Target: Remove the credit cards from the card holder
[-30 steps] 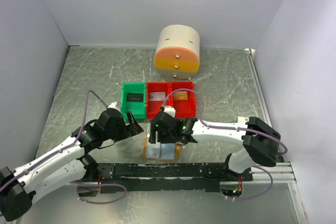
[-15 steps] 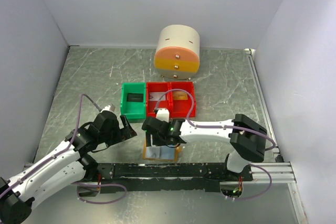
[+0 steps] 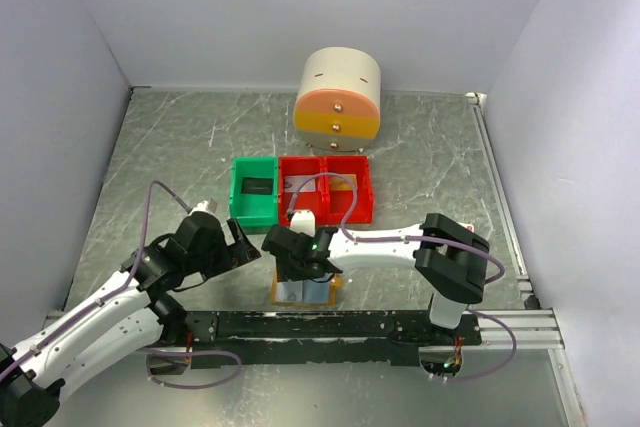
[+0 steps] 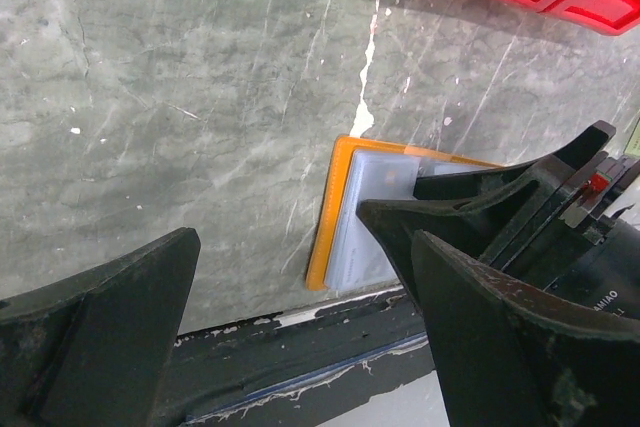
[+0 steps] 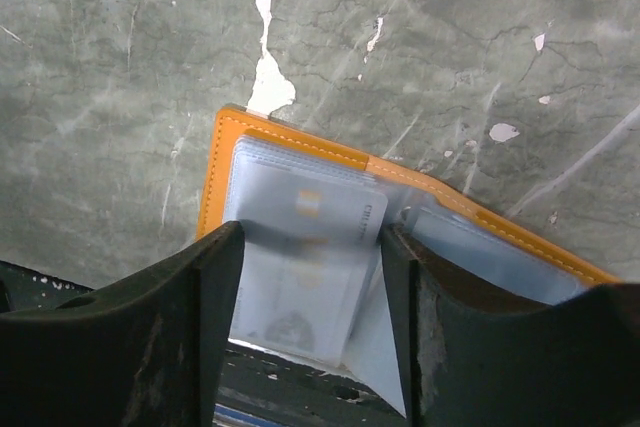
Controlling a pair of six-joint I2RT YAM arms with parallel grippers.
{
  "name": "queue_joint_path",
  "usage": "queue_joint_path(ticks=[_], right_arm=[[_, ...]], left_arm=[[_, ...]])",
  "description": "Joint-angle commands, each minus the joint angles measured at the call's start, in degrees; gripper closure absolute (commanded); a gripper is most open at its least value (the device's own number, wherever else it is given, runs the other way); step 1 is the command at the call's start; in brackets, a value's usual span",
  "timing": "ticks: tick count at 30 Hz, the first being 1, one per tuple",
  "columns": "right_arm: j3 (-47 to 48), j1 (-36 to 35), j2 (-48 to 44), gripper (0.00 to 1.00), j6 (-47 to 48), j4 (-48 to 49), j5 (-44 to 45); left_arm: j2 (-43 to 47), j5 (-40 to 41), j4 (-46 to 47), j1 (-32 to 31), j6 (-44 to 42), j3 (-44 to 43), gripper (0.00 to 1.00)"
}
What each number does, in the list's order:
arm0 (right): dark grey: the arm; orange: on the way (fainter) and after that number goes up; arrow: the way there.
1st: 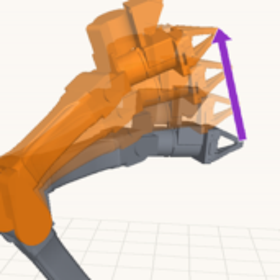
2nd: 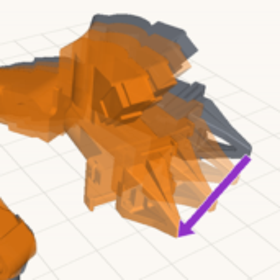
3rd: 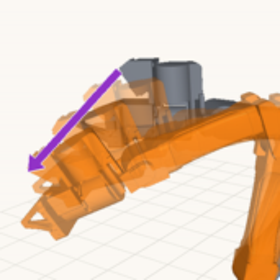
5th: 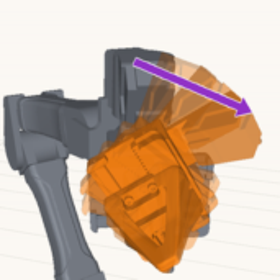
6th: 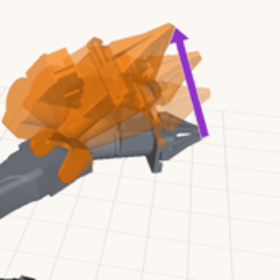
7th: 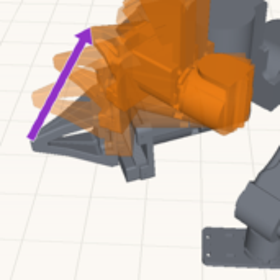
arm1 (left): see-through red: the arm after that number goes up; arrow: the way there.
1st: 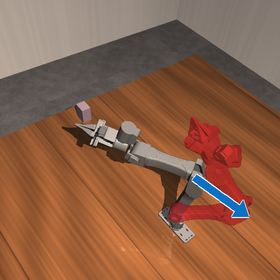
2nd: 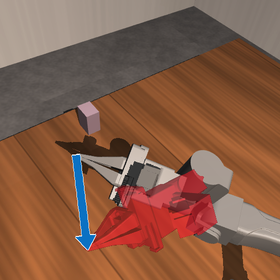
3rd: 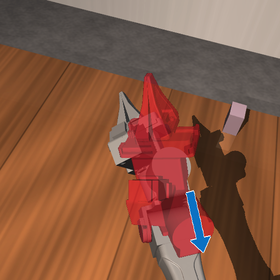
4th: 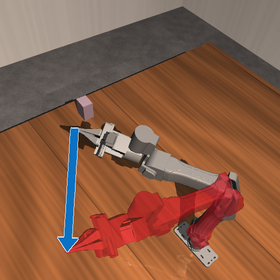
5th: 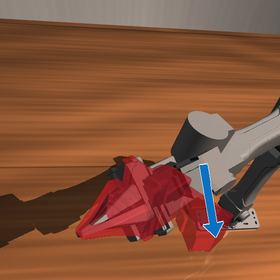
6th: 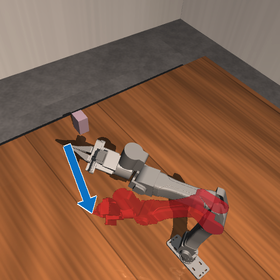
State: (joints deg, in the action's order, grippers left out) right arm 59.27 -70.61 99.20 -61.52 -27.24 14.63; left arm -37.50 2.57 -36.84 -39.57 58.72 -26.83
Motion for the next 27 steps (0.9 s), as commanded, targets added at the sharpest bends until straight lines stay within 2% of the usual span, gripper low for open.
queue_joint_path(ticks=[1, 4, 8, 11, 20, 22, 24, 27], right_arm=[[-3.1, -0.3, 0.2, 0.44, -0.9, 1.7, -0.2], [-2.7, -0.2, 0.6, 0.35, -0.6, 1.0, -0.2], [-0.1, -0.3, 2.6, 0.30, 0.0, -1.0, 0.4], [0.7, -0.4, 3.7, 0.30, 0.0, -2.3, 1.1], [1.4, -0.5, 4.4, 0.45, 0.1, -4.9, 3.3], [2.2, -0.7, 4.8, 0.43, 0.5, -5.8, 3.7], [3.1, -0.9, 5.7, 0.37, 0.6, -6.6, 4.0], [4.0, -1.2, 7.0, 0.36, 0.9, -7.6, 4.4]], left_arm=[[-0.9, -2.9, 2.0, 0.4, -0.4, 0.7, 0.00], [-2.2, -4.2, 3.0, 0.4, -0.7, 0.9, 0.00], [-2.6, -4.2, 3.4, 0.4, -0.3, 0.7, 0.01], [-2.0, -3.1, 2.5, 0.4, 0.0, 0.4, 0.01], [0.8, -1.6, 1.0, 0.4, 1.0, 0.8, 0.00], [0.9, -1.7, 1.2, 0.4, 1.1, 0.9, 0.00], [0.7, -2.0, 1.3, 0.4, 1.3, 1.0, 0.00], [0.3, -2.2, 1.4, 0.4, 1.4, 0.9, 0.00]])
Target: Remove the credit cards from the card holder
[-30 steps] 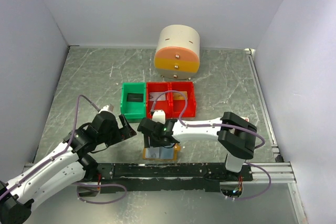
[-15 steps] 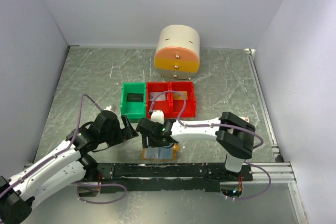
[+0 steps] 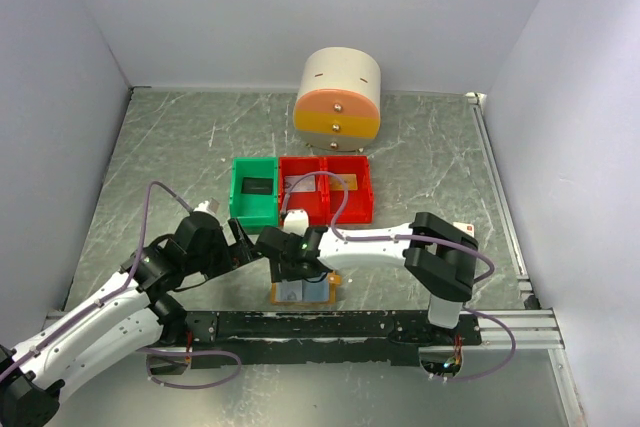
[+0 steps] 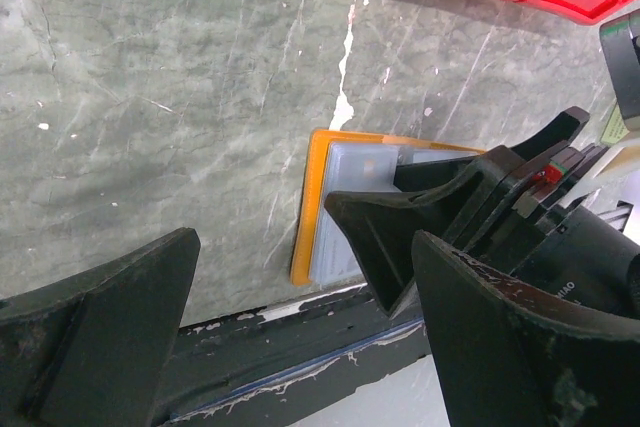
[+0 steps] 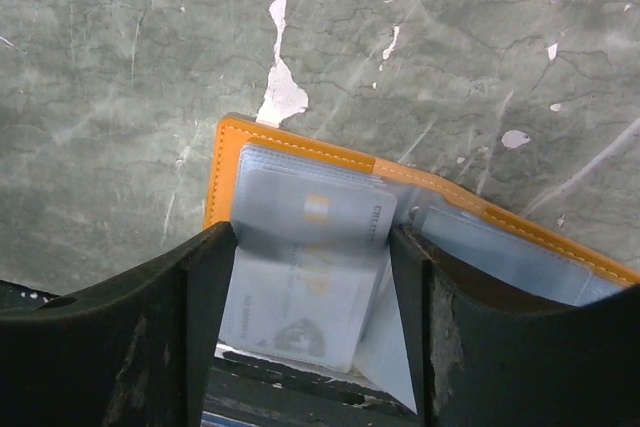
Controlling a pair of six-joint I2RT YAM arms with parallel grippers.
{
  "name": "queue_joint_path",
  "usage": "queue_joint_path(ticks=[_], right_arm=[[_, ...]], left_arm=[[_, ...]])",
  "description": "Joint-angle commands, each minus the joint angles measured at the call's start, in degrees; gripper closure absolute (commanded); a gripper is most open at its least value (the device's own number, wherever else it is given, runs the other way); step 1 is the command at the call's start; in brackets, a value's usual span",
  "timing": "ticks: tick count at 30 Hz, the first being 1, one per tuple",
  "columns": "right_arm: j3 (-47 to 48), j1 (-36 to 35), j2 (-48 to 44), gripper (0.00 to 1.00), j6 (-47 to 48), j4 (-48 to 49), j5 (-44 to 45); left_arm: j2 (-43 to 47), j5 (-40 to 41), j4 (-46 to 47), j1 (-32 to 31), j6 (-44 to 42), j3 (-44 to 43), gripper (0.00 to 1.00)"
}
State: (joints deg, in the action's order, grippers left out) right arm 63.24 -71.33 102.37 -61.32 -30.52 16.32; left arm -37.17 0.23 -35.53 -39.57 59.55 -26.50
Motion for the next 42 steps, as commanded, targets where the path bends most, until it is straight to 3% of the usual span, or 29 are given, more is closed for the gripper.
queue_joint_path(ticks=[1, 9, 17, 23, 29, 35, 42], right_arm=[[0.3, -0.5, 4.3, 0.36, 0.8, -4.6, 2.8], [-1.7, -0.9, 4.4, 0.42, 0.3, -2.1, 1.2], [-14.0, 2.4, -3.3, 0.44, 1.1, 16.4, -8.6], [-19.2, 5.0, -5.9, 0.44, 0.2, 23.1, -13.2], [-13.7, 4.5, -3.0, 0.41, 1.2, 12.1, -7.1], [-6.5, 1.9, 2.2, 0.35, 1.2, 0.7, 0.7], [-1.9, 0.3, 6.0, 0.35, 0.4, -3.6, 3.9]], left_arm=[[-0.1, 0.2, 0.0, 0.4, 0.4, 0.5, 0.00], [0.4, 0.9, -0.9, 0.4, 0.4, 0.1, 0.00], [0.4, -2.6, 3.1, 0.4, -0.8, 1.1, 0.01], [0.1, -6.7, 7.9, 0.4, -2.2, 2.5, 0.02], [-2.0, -7.4, 8.4, 0.4, -2.4, 2.8, 0.03], [-0.3, 0.6, -0.3, 0.4, 1.7, 0.8, 0.03], [6.4, 6.3, -5.1, 0.4, 6.7, 0.3, 0.03]])
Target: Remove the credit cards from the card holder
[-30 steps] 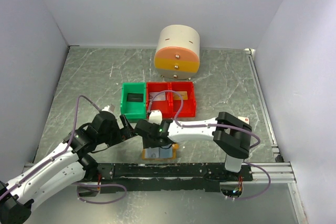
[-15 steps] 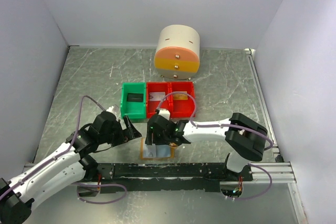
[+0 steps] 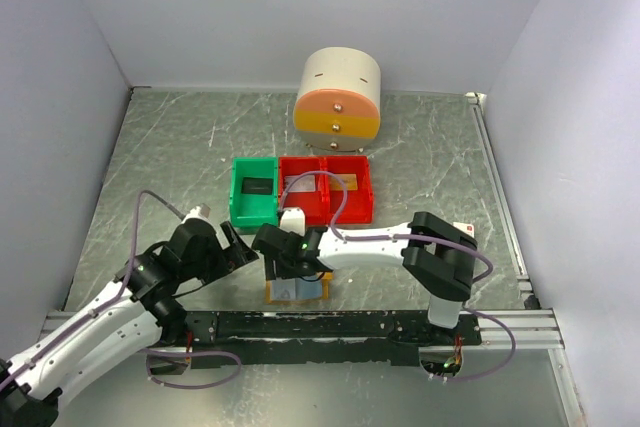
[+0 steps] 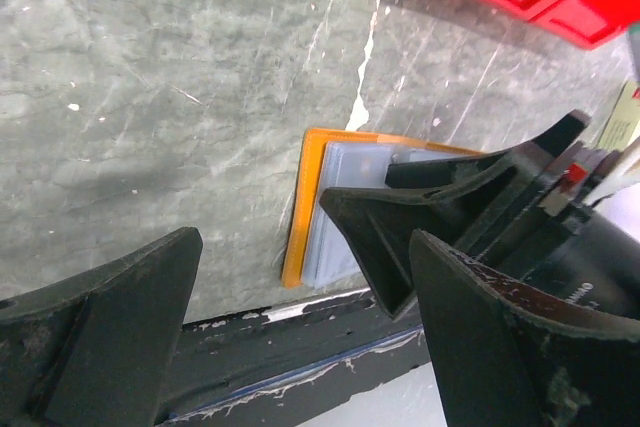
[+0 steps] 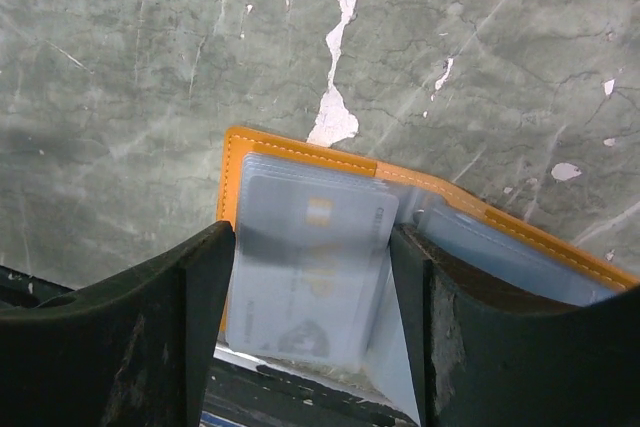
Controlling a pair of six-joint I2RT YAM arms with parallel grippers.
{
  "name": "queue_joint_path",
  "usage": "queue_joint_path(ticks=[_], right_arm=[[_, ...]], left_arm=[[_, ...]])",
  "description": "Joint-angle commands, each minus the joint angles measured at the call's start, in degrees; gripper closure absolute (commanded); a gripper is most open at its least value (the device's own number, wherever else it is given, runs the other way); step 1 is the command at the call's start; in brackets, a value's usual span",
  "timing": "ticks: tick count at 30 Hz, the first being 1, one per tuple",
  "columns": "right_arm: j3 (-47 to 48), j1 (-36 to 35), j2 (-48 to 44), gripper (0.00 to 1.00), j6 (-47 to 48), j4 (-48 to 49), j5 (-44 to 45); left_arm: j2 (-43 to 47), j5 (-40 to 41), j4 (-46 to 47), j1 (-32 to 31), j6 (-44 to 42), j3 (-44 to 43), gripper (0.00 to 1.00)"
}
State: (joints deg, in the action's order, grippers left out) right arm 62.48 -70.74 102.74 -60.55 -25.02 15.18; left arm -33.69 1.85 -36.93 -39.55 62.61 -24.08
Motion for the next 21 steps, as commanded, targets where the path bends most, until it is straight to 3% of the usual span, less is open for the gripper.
queue_joint_path(ticks=[1, 7, 14, 21], right_arm=[[-0.2, -0.4, 6.2, 0.35, -0.5, -9.7, 5.4], [0.0, -1.1, 7.3, 0.36, 0.1, -8.1, 4.0], [-10.5, 0.8, 1.3, 0.37, 1.1, 9.0, -6.8], [-13.3, 2.5, 0.6, 0.36, 1.0, 13.4, -10.6]], left_arm=[[3.5, 4.9, -3.9, 0.4, 3.8, -2.1, 0.03], [3.8, 4.6, -4.3, 0.4, 3.9, -2.4, 0.03], [2.2, 2.5, -2.2, 0.4, 1.5, -2.3, 0.03], [1.0, -1.7, 2.6, 0.4, -0.7, -1.2, 0.03]])
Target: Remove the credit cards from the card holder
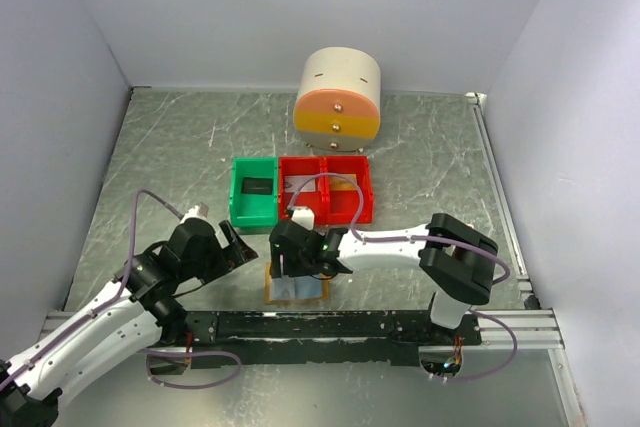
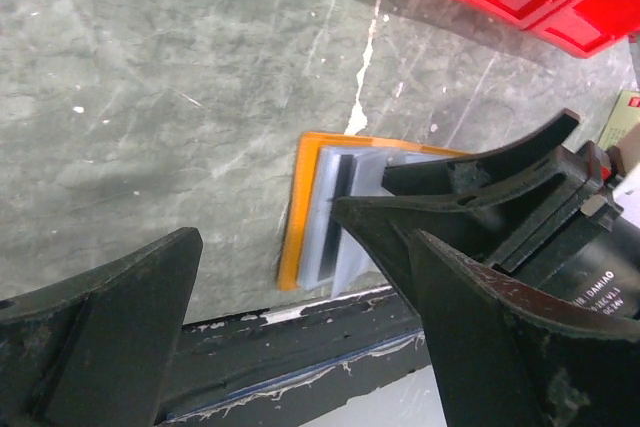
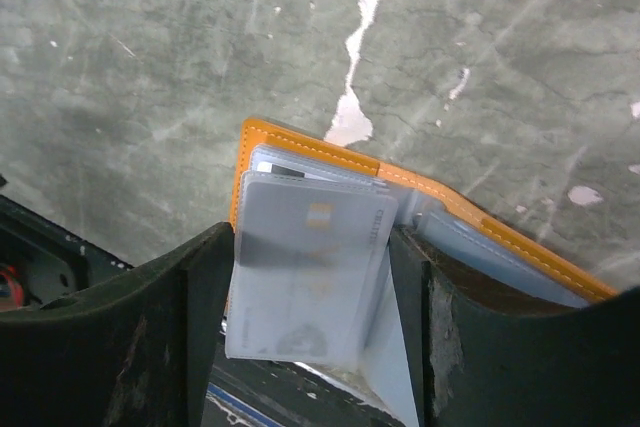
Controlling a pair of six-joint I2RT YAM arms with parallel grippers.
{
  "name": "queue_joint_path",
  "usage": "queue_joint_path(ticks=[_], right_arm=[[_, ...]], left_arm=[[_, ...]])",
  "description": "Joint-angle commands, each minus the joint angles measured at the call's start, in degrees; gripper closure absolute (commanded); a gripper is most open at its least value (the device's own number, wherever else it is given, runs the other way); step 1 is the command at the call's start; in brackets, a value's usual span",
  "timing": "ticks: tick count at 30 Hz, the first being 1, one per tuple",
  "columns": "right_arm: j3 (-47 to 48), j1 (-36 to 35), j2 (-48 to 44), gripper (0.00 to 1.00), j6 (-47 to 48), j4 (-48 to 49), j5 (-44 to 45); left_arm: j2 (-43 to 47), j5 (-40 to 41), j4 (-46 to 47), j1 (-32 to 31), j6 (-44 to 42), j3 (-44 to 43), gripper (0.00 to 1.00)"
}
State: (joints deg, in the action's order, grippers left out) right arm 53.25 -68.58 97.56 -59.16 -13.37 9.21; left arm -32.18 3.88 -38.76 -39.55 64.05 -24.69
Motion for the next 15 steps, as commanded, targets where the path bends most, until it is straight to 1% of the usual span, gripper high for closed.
queue_joint_path(ticks=[1, 8, 12, 15], right_arm=[[-4.0, 0.5, 5.8, 0.36, -0.2, 1.7, -4.7], [-7.8, 1.9, 4.0, 0.38, -1.6, 6.7, -7.6], [-9.9, 2.9, 3.1, 0.38, -2.6, 9.6, -9.2], [-11.1, 3.5, 2.7, 0.38, -3.3, 11.6, -10.1]], left_arm=[[-0.9, -4.2, 5.0, 0.4, -2.4, -0.3, 0.03], [-2.5, -10.2, 10.7, 0.4, -3.9, 2.3, 0.07], [-2.5, -13.2, 12.6, 0.4, -4.0, 4.0, 0.16], [-2.0, -14.6, 12.8, 0.4, -4.1, 5.1, 0.25]])
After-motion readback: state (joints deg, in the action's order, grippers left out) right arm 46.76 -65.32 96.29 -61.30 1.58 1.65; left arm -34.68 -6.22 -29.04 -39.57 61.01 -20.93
